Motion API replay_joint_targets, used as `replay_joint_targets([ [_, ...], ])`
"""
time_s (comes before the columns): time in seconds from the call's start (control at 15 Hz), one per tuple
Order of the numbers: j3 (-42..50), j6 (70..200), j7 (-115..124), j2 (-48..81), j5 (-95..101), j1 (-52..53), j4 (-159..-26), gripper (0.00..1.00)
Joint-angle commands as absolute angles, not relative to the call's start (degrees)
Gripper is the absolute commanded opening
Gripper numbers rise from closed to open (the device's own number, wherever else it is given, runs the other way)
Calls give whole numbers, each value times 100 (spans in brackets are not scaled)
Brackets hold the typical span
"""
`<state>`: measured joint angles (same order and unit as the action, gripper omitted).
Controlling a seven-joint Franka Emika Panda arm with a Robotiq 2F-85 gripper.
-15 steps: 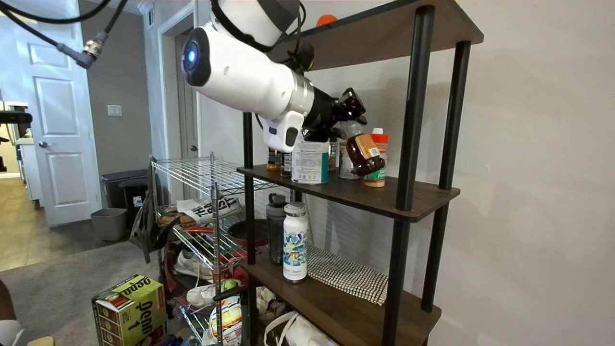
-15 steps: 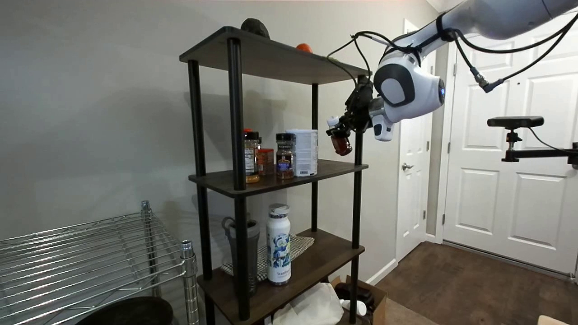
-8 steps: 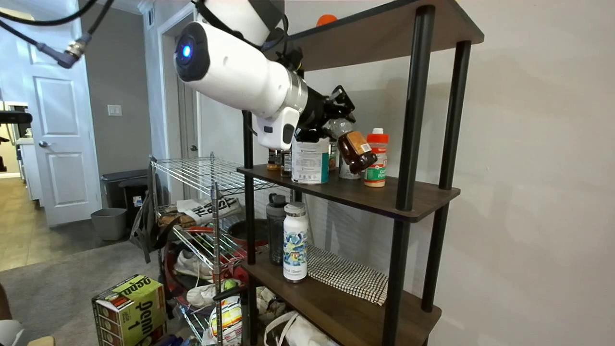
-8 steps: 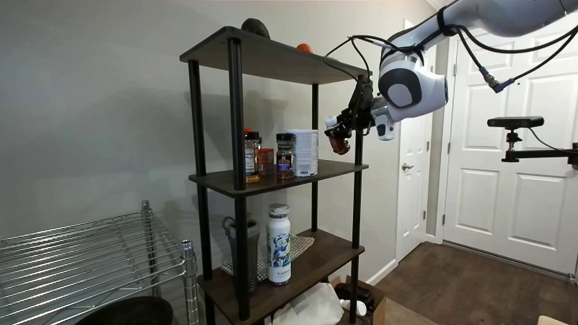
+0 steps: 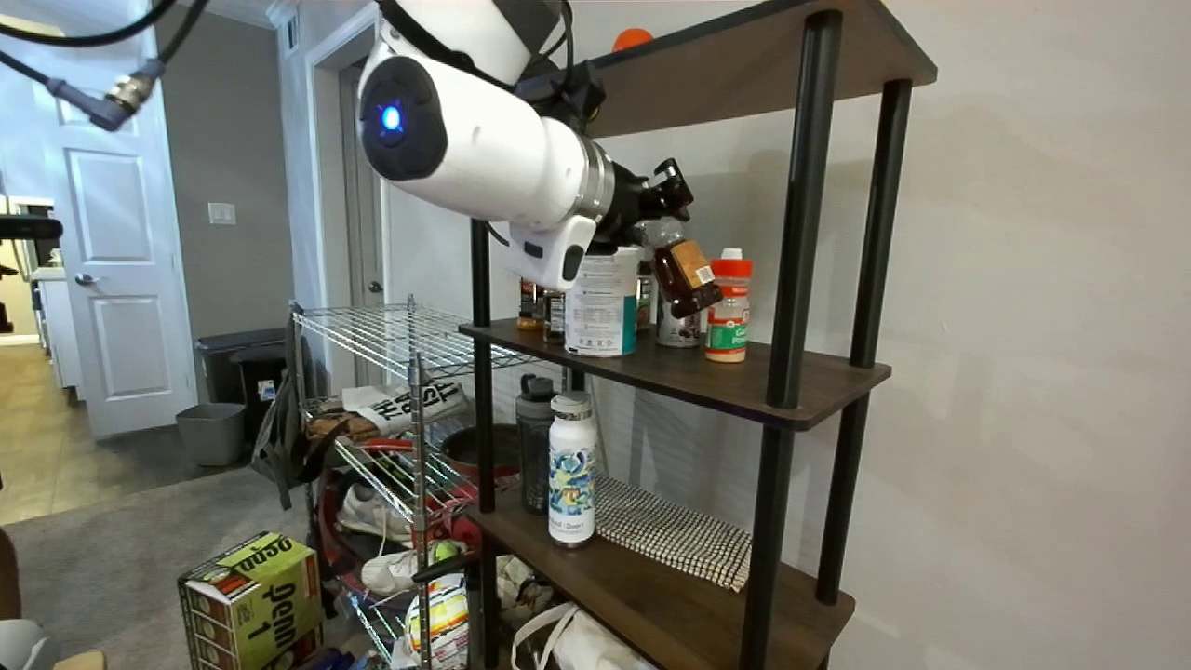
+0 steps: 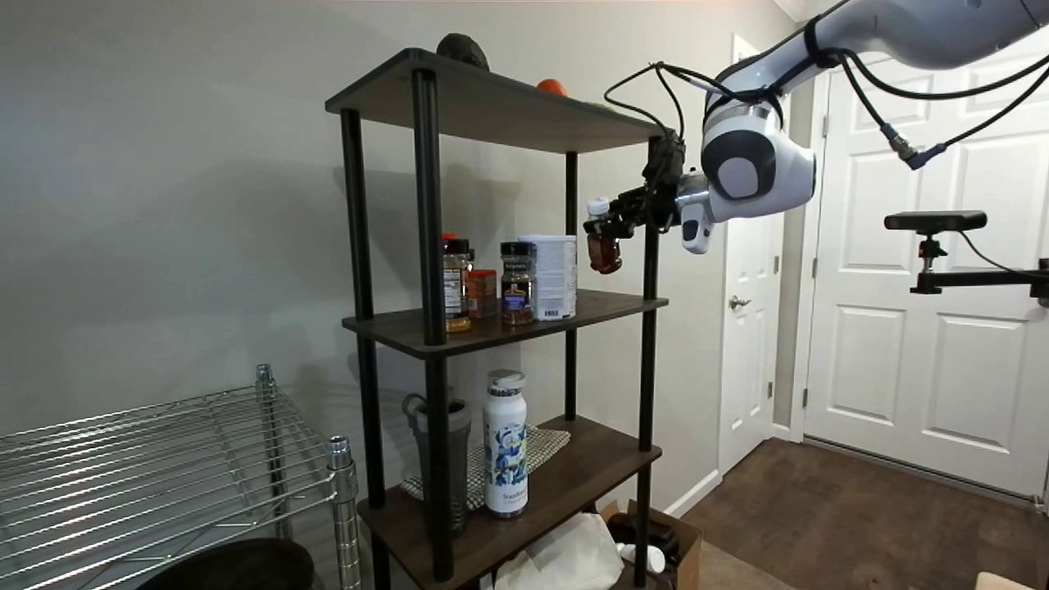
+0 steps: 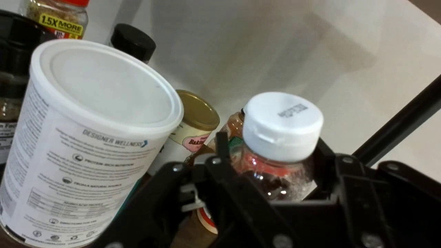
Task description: Move the white container on the second top shelf to the left, then remove the first right bottle from the shelf
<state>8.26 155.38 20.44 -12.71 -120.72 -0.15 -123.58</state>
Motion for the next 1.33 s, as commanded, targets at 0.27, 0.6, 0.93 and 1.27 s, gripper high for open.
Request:
replay_joint_targets([
  [0.27, 614, 14953, 2922, -1043, -12223, -92, -12422, 31],
  [0.6, 385, 15189, 3116, -979, -12227, -63, -12415, 31],
  [0.93, 305, 15510, 3014, -1251, -12342, -82, -12585, 31],
  [1.27, 317, 15454, 3217, -1280, -12289, -60, -12757, 31],
])
